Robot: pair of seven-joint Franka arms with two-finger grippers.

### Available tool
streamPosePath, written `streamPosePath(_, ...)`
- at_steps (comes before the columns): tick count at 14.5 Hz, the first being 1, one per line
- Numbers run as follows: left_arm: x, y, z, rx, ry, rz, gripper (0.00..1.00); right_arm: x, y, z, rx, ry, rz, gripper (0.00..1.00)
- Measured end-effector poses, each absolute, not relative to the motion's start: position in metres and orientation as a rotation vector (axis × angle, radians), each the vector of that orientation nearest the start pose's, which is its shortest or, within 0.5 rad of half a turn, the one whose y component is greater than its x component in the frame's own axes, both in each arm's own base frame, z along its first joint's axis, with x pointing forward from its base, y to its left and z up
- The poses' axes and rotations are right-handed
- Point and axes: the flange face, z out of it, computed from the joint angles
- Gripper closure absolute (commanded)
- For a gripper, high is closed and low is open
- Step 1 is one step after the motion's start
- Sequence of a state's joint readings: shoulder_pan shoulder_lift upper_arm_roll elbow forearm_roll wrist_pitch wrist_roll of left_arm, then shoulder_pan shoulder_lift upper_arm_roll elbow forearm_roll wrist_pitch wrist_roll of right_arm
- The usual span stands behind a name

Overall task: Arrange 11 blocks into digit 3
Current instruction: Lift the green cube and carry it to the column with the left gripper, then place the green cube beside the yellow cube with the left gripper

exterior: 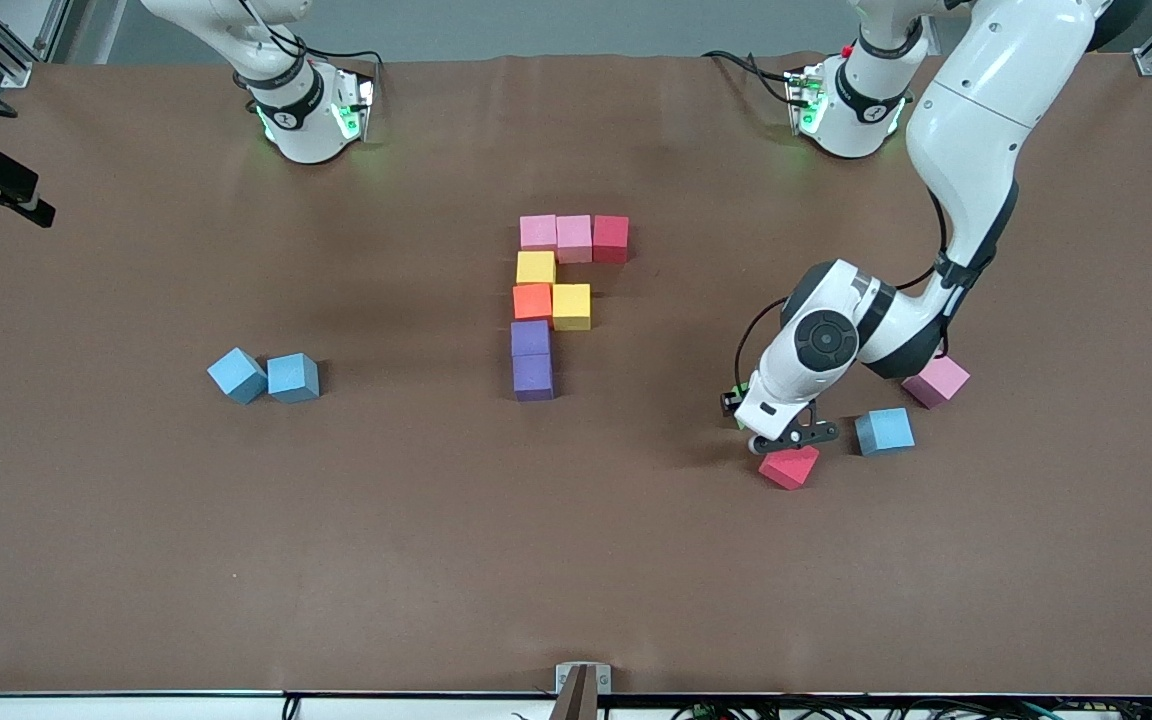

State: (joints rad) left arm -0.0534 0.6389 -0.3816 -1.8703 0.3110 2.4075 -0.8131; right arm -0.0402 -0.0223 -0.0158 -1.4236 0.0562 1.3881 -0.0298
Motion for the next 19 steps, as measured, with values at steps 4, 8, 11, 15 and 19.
streamPosePath(4, 0.571, -0.28, 0.193, -3.11, -0.468, 0.053, 0.69, 0.526, -0.023, 0.689, -3.085, 0.025, 0.017, 0.0)
streamPosePath(8, 0.551, -0.332, 0.204, -3.066, -0.771, 0.039, 0.68, 0.526, -0.023, 0.689, -3.085, 0.025, 0.017, 0.0)
streamPosePath(11, 0.515, -0.385, 0.204, -2.973, -1.062, 0.048, 0.69, 0.526, -0.023, 0.689, -3.086, 0.026, 0.017, 0.0)
streamPosePath(15, 0.473, -0.436, 0.206, -2.765, -1.511, 0.05, 0.69, 0.526, -0.023, 0.689, -3.086, 0.026, 0.017, 0.0)
streamPosePath(19, 0.463, -0.445, 0.217, -2.462, -1.97, 0.033, 0.7, 0.526, -0.023, 0.689, -3.086, 0.024, 0.017, 0.0)
